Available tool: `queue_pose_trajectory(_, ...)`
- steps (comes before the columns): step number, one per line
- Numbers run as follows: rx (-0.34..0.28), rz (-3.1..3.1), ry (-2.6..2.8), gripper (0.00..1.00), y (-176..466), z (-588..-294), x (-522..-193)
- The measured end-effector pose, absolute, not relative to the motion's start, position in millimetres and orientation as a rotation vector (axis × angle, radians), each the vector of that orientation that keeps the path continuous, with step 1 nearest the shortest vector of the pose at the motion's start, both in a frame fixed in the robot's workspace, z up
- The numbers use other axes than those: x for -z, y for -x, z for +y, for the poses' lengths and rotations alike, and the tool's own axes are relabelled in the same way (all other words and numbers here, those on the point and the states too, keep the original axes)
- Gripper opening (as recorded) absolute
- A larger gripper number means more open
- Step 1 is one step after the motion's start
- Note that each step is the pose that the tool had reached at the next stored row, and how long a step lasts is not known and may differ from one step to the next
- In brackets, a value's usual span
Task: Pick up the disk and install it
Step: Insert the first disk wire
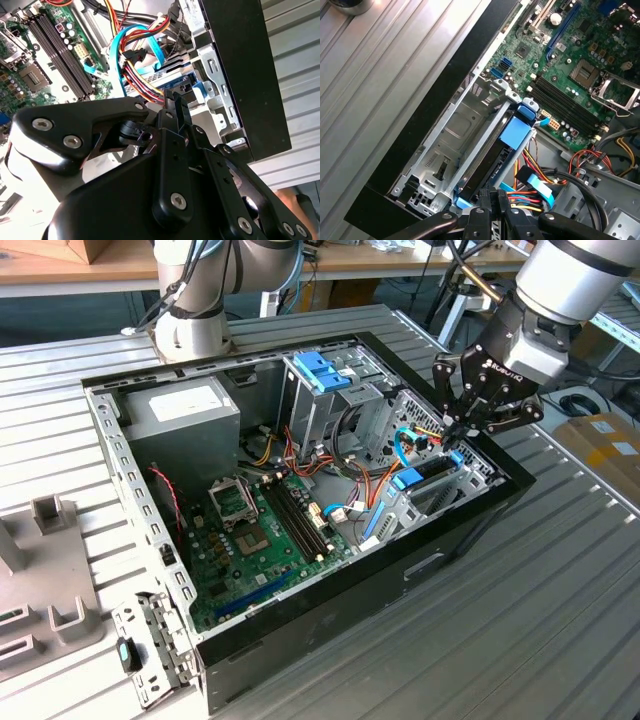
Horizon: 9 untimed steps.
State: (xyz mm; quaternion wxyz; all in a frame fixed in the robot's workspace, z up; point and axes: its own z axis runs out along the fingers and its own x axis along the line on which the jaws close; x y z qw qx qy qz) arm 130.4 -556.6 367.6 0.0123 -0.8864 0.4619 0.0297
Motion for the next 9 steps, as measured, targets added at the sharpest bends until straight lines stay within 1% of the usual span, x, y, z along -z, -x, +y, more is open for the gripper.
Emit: queue_pose_trajectory(9, -0.092, 1.463, 2.751, 0.17, -130.4, -556.6, -367.5)
